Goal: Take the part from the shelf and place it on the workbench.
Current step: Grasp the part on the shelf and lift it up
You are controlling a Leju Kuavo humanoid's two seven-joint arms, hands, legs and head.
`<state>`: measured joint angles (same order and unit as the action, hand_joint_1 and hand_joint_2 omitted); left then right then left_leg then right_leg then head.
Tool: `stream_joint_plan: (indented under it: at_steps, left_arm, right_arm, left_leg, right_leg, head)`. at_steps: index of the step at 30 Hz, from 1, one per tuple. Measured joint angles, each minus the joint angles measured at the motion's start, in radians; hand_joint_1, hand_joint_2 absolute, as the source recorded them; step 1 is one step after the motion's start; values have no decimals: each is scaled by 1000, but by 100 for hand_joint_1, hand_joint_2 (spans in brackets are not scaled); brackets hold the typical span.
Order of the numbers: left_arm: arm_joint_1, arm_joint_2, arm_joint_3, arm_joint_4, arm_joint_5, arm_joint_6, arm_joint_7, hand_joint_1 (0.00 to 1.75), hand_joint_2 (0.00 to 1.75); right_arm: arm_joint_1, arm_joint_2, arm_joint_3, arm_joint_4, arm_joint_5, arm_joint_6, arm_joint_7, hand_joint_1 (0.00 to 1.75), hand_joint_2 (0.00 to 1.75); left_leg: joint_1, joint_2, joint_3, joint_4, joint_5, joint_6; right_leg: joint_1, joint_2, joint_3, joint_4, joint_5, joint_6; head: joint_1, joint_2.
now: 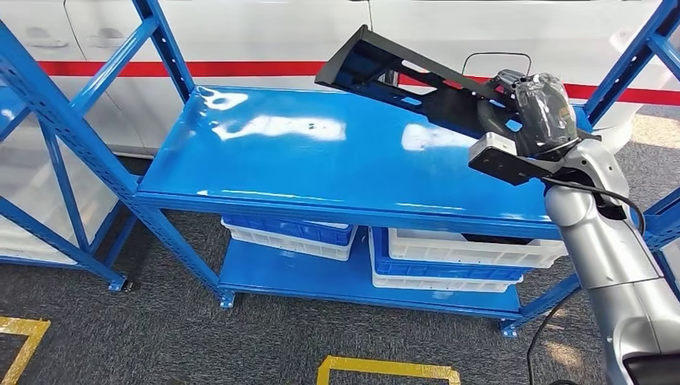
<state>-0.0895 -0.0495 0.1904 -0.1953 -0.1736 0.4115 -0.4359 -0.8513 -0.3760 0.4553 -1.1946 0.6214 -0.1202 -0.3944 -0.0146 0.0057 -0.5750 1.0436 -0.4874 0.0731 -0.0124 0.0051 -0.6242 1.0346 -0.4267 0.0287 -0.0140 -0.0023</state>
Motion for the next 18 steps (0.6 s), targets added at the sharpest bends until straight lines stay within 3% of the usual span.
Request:
stream_joint_plan:
  at_steps: [3, 5, 7, 9, 10, 12, 13, 15, 18]
  left_arm:
    - [-1, 0, 0, 0, 0, 0, 1, 0, 175]
    - [-2, -2, 0, 0, 0, 0, 1, 0, 175]
    - [-3, -3, 0, 0, 0, 0, 1, 0, 175]
    - [-2, -4, 0, 0, 0, 0, 1, 0, 175]
    - [-2, -5, 0, 0, -1, 0, 1, 0, 175]
    - [-2, -7, 0, 0, -2, 1, 0, 0, 175]
    - [-2, -7, 0, 0, -3, 2, 0, 0, 175]
    - [-1, -7, 0, 0, -5, 6, -2, 0, 175]
    - [1, -7, 0, 0, -6, 9, -4, 0, 175]
  right_arm:
    - [-1, -3, -2, 2, 0, 3, 0, 175, 175]
    - [-3, -7, -3, 4, -1, 5, -1, 175, 175]
    - [-4, -10, -3, 8, -3, 8, -1, 175, 175]
    - [-1, -10, -1, 14, -3, 10, -2, 175, 175]
    - [-1, -10, -1, 17, -4, 11, -3, 175, 175]
    - [-5, -10, 0, 21, -4, 11, -4, 175, 175]
    - [-8, -10, 0, 23, -4, 11, -5, 175, 175]
    - [-13, -10, 0, 26, -5, 11, -7, 175, 175]
    - [-14, -9, 2, 32, -6, 10, -12, 175, 175]
  left_leg:
    - [0, 3, -1, -20, 24, 1]
    - [5, 5, -5, -38, 46, 6]
    - [4, 4, -20, -40, 60, 9]
    - [3, 4, -39, -38, 72, 7]
    - [3, 4, -48, -37, 78, 5]
    - [4, 3, -64, -30, 87, -1]
    - [3, 3, -72, -26, 90, -5]
    - [0, 2, -82, -18, 97, -15]
    - [0, -3, -92, -10, 103, -29]
  right_leg:
    - [2, -4, -8, 6, -1, 12]
    - [5, -5, -36, 67, -47, 7]
    - [3, -5, -78, 189, -118, -2]
    - [0, -5, -87, 259, -150, 7]
    - [-2, -5, -67, 243, -144, 16]
    - [-7, -6, 18, 115, -111, 35]
    - [-8, -5, 60, 52, -101, 38]
    - [-4, -2, 100, -14, -91, 31]
    - [-6, -1, 89, -13, -78, 10]
  head:
    - [0, 0]
    - [2, 0]
    - [4, 0]
    - [3, 0]
    - [3, 0]
    - [3, 0]
    - [3, 0]
    - [3, 0]
    - [2, 0]
